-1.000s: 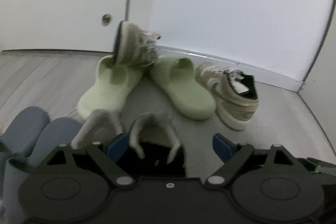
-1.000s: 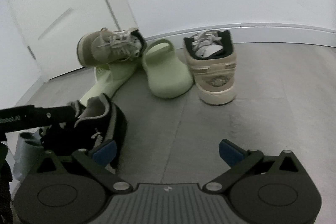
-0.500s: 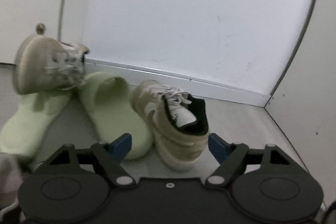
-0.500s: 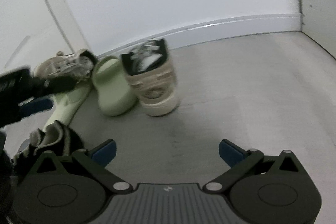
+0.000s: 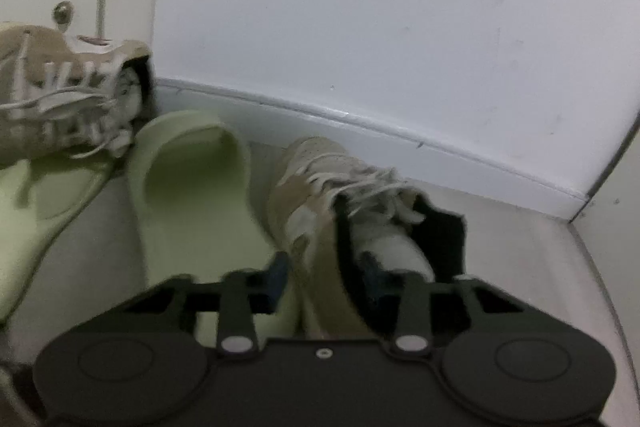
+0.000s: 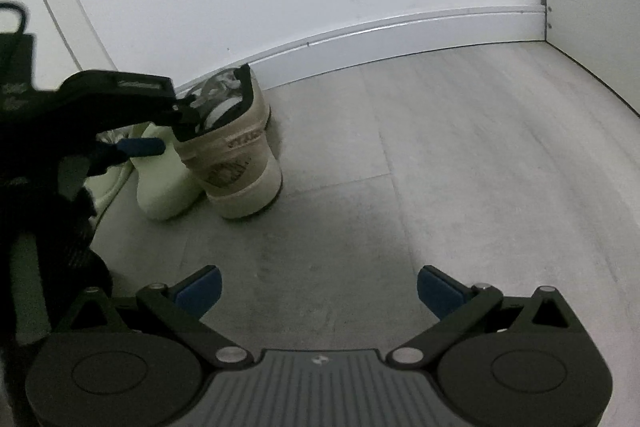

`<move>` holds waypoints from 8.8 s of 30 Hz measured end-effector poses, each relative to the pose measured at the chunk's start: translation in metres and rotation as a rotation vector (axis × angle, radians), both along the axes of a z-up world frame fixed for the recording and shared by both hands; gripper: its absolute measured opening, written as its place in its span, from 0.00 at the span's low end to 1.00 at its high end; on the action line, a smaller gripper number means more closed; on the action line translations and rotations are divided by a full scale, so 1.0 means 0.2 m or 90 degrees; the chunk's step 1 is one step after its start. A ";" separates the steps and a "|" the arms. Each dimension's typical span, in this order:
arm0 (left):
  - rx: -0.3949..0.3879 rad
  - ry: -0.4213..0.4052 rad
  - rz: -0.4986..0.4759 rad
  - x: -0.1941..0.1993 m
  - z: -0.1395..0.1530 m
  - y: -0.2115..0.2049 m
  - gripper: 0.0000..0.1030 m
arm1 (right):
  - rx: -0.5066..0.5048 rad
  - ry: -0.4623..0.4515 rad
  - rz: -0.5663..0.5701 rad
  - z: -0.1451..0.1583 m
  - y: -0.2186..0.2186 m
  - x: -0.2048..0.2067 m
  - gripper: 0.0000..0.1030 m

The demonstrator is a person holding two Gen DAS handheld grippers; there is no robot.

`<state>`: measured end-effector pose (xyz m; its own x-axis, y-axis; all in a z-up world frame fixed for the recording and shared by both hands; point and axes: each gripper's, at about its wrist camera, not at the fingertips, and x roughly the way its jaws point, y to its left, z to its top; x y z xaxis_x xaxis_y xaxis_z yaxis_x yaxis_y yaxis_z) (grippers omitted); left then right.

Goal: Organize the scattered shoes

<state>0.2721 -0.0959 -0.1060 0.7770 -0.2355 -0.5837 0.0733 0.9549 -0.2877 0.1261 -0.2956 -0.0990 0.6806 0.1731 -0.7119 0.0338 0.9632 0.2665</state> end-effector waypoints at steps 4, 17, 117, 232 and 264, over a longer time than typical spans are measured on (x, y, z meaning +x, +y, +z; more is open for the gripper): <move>0.035 -0.019 -0.008 -0.05 0.00 -0.02 0.23 | 0.001 0.011 -0.004 -0.03 -0.02 0.02 1.00; 0.055 0.014 -0.101 -0.41 0.02 0.03 0.21 | -0.016 0.027 -0.012 -0.02 -0.05 0.04 1.00; -0.183 -0.124 0.081 -0.54 0.64 0.82 0.41 | 0.008 -0.012 -0.022 0.17 -0.10 -0.12 1.00; -0.279 0.163 -0.440 -0.31 0.16 -0.18 0.43 | -0.031 -0.024 -0.150 0.26 -0.70 -0.28 1.00; -0.251 0.353 -0.394 -0.09 -0.18 -0.02 0.58 | -0.030 -0.017 -0.096 0.18 -0.49 0.01 1.00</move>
